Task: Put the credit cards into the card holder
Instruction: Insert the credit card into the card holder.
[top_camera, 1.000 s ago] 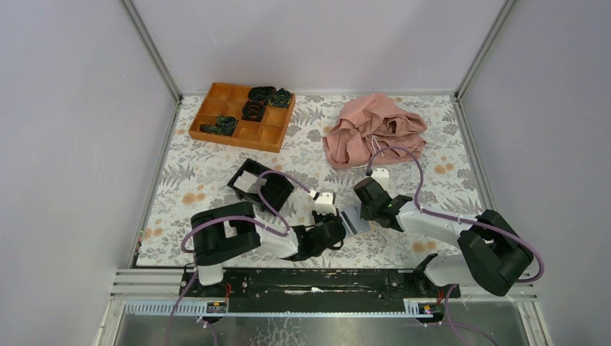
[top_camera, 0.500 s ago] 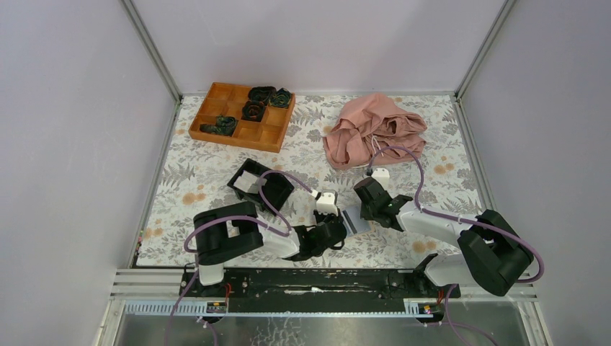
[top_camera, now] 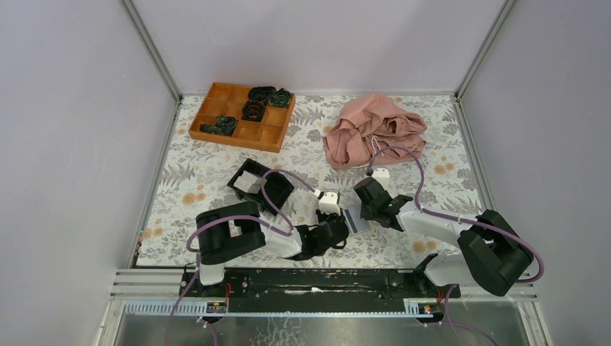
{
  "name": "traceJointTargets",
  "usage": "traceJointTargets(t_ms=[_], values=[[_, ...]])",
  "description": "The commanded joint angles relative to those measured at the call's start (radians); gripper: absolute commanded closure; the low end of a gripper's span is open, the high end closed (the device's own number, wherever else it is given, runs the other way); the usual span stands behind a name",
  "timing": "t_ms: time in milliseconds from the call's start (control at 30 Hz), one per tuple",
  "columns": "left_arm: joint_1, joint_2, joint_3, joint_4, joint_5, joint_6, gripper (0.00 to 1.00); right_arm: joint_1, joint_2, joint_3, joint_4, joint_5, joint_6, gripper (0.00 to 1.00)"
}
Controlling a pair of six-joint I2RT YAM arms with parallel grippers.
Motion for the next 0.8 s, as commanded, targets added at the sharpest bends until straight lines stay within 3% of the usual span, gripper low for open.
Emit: traceJointTargets(t_ms=[0,600,767], values=[[-0.005,0.025,0.037,0.052,0.009,0.017,0.98,-0.006,0.014,-0.012,0.011,-0.034,0.024,1.0],[-0.009,-0.005,0.044,0.053,0.048,0.013,0.98,-0.006,0.006,-0.017,0.012,-0.05,0.039,1.0],[-0.008,-0.09,0.0,0.022,-0.002,0.009,0.83,-0.006,0.004,-0.027,0.017,-0.05,0.046,1.0]])
